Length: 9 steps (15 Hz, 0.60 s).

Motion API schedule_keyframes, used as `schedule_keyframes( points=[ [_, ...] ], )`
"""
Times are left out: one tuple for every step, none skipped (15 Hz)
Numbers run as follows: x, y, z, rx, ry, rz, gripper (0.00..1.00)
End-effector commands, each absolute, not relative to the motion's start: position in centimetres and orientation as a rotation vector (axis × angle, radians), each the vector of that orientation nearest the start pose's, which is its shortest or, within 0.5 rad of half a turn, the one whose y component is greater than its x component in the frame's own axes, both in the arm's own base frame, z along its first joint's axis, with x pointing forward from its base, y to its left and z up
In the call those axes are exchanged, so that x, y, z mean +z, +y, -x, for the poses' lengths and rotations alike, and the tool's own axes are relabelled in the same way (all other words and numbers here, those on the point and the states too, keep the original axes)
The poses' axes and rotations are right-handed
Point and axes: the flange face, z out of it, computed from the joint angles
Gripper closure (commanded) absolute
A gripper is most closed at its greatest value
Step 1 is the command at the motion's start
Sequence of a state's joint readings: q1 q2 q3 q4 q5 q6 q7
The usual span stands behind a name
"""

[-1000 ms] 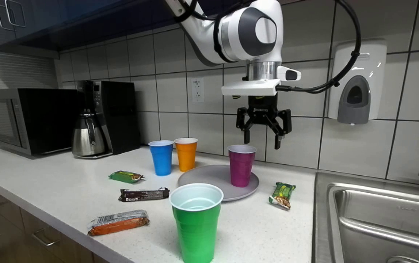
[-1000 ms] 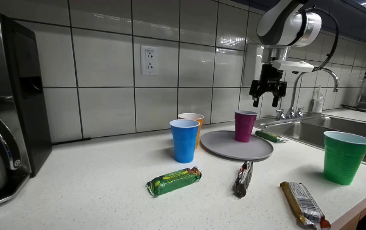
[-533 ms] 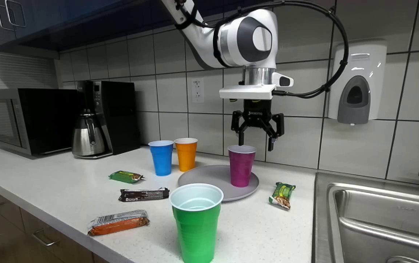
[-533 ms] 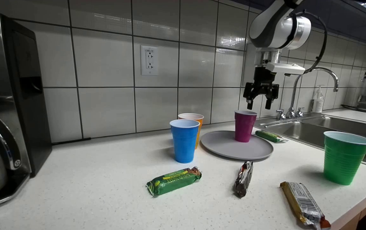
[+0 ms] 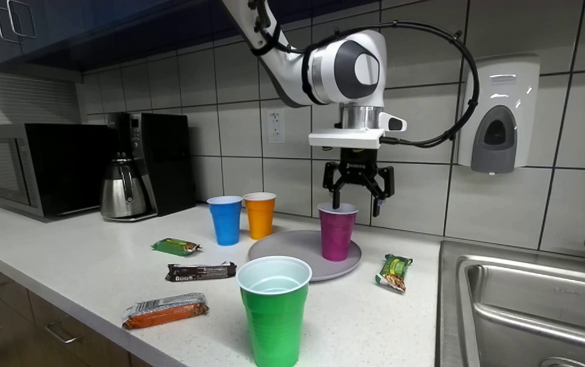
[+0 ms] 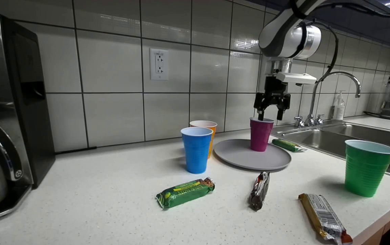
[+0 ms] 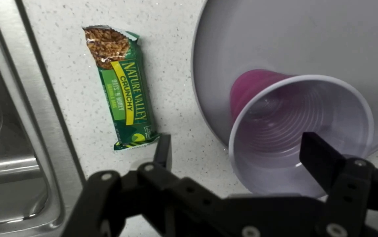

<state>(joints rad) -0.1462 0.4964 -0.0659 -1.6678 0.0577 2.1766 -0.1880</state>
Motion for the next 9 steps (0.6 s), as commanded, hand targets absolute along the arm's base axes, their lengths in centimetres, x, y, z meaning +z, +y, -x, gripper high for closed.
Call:
schedule_keyframes(
  points=[
    [31.91,-13.84,-67.56,0.001,0.037,3.109,0.0],
    [31.78,-13.87,-67.69,0.003,0.037,3.11,0.0],
    [31.64,-13.93,-67.8,0.006,0.037,3.11,0.0],
    [31.49,-14.0,-67.87,0.011,0.038,3.11,0.0],
    [31.39,-14.06,-67.92,0.016,0.039,3.11,0.0],
    [31.34,-14.13,-67.97,0.02,0.039,3.11,0.0],
    [31.34,-14.21,-68.02,0.022,0.044,3.11,0.25],
    [31.36,-14.27,-68.08,0.021,0.045,3.111,0.26],
    [31.36,-14.33,-68.13,0.021,0.046,3.112,0.35]
  ],
)
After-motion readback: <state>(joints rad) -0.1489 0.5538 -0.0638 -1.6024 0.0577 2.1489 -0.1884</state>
